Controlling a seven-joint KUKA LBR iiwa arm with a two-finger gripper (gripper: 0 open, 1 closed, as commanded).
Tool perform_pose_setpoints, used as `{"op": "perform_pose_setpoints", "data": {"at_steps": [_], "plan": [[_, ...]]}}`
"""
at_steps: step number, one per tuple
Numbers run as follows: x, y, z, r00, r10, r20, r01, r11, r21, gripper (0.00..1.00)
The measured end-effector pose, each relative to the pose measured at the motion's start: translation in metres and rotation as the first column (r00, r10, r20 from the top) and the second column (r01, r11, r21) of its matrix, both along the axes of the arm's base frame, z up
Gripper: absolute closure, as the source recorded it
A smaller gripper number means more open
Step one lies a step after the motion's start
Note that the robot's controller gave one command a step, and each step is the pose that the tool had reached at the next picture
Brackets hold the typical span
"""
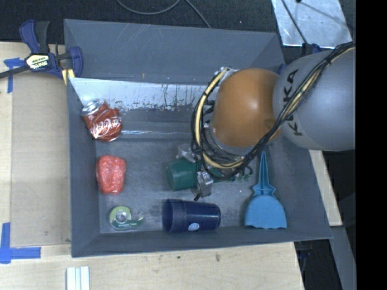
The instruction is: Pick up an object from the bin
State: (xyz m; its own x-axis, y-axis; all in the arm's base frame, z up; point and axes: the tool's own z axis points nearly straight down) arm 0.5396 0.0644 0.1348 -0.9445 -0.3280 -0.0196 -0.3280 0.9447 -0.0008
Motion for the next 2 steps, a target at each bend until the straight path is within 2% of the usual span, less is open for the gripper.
{"op": "perform_pose_setpoints", "data": {"at_steps": [1,2], "plan": [[-0.0153,-0.0242,0.0637,0.994,0.111,0.009,-0.111,0.994,-0.003,1.00],[-0.0153,-0.0242,0.0637,0.994,0.110,0.009,-0.110,0.994,-0.003,1.00]]}}
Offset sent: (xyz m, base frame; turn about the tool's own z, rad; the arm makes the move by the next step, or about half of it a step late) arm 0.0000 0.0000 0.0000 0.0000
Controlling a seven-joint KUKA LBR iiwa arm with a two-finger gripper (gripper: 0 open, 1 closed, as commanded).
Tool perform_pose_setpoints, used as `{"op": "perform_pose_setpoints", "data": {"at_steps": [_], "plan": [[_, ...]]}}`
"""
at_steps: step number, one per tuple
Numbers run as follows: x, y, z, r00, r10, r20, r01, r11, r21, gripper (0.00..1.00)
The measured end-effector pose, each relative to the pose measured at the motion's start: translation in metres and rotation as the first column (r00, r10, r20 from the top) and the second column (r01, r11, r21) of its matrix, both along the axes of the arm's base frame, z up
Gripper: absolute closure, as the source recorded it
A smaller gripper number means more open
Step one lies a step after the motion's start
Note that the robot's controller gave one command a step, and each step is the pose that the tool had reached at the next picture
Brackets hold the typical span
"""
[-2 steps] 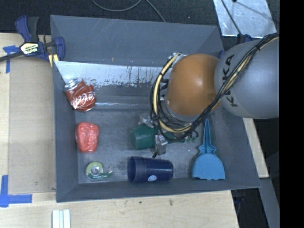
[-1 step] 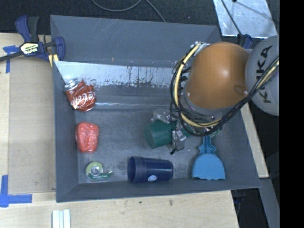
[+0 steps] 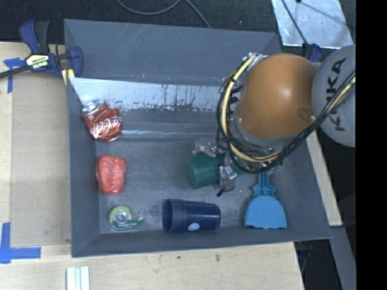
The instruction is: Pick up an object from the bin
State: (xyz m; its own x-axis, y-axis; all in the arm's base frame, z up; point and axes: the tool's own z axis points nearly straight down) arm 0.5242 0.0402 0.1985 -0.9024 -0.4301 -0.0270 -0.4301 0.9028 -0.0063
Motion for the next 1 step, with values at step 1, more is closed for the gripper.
{"op": "perform_pose_setpoints", "data": {"at_steps": [1], "plan": [[-0.0003,-0.0051,0.0579,1.000,-0.025,-0.003,0.025,1.000,0.001,1.00]]}}
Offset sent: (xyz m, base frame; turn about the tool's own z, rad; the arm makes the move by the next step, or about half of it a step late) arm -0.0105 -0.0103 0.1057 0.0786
